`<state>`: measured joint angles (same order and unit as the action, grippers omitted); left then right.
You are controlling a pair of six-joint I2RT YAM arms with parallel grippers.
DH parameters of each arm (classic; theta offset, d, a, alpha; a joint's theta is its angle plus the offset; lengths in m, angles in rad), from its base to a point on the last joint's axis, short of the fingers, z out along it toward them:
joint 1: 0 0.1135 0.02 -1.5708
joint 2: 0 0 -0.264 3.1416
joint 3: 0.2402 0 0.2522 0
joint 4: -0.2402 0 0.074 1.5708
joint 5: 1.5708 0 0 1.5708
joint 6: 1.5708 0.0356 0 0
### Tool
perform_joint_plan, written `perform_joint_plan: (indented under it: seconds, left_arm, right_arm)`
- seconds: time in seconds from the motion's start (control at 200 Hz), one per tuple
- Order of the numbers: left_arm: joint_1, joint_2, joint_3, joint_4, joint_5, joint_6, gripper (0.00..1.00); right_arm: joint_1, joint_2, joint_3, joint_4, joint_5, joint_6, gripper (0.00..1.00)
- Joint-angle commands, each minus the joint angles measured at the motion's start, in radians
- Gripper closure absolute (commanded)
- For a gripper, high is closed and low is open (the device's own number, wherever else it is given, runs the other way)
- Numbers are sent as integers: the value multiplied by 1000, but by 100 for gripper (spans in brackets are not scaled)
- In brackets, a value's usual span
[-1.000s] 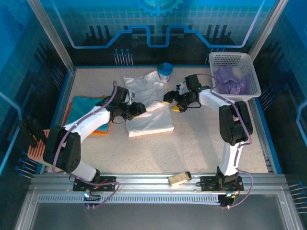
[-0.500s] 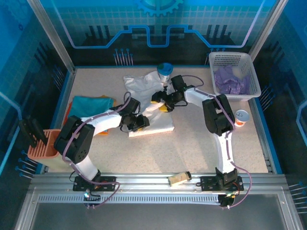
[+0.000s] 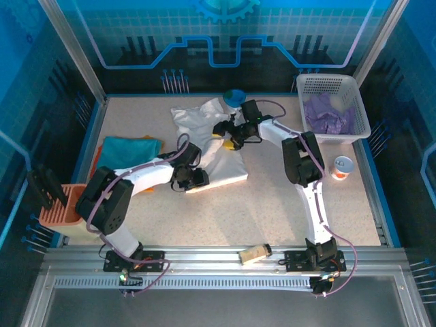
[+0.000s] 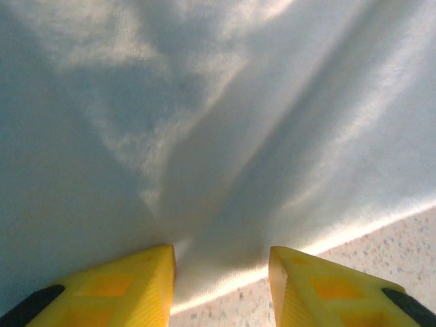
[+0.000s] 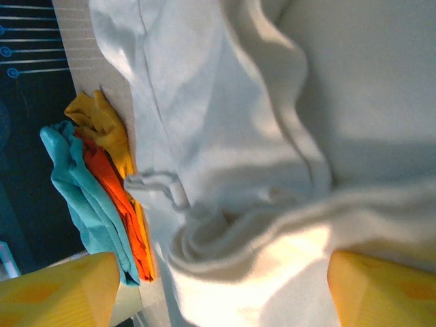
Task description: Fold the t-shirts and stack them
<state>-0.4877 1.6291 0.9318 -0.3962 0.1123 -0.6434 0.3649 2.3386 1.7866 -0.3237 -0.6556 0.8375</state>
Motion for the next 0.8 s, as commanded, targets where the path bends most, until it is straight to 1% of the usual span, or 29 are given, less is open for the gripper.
perform_joint_plan:
  seconds: [0.0, 0.075, 0.15, 0.23, 0.3, 0.395, 0.47, 0.55, 0.625, 0.7, 0.795]
  left_arm:
    - [-6, -92, 13, -89, -8, 37, 57]
    - [-6, -114, 39, -129, 12, 48, 56]
    - [-5, -136, 51, -170, 28, 60, 56]
    - [2, -170, 23, -189, 26, 47, 53]
    - [13, -195, -13, -174, 55, 34, 52]
    - [22, -214, -73, -135, 78, 8, 51]
    - [39, -215, -128, -68, 108, -12, 51]
    - [58, -200, -184, 33, 141, -31, 51]
    - [72, -162, -202, 47, 150, -33, 52]
    - [76, -154, -198, 30, 155, -33, 54]
    - [78, -212, -225, 32, 150, -44, 54]
  right_arm:
    - [-13, -174, -92, -32, 6, -41, 19]
    - [-14, -257, -155, -85, 5, -72, 20]
    - [-14, -329, -212, -164, 19, -140, 21]
    - [-18, -395, -277, -254, 75, -211, 23]
    - [-26, -445, -353, -281, 99, -248, 27]
    - [-48, -492, -480, -245, 72, -258, 32]
    - [-59, -511, -568, -184, 42, -250, 35]
    - [-61, -513, -633, -118, 13, -232, 38]
    - [-60, -501, -672, -88, 9, -219, 41]
    - [-62, -509, -699, -101, 34, -230, 43]
    - [-71, -558, -751, -89, 91, -229, 45]
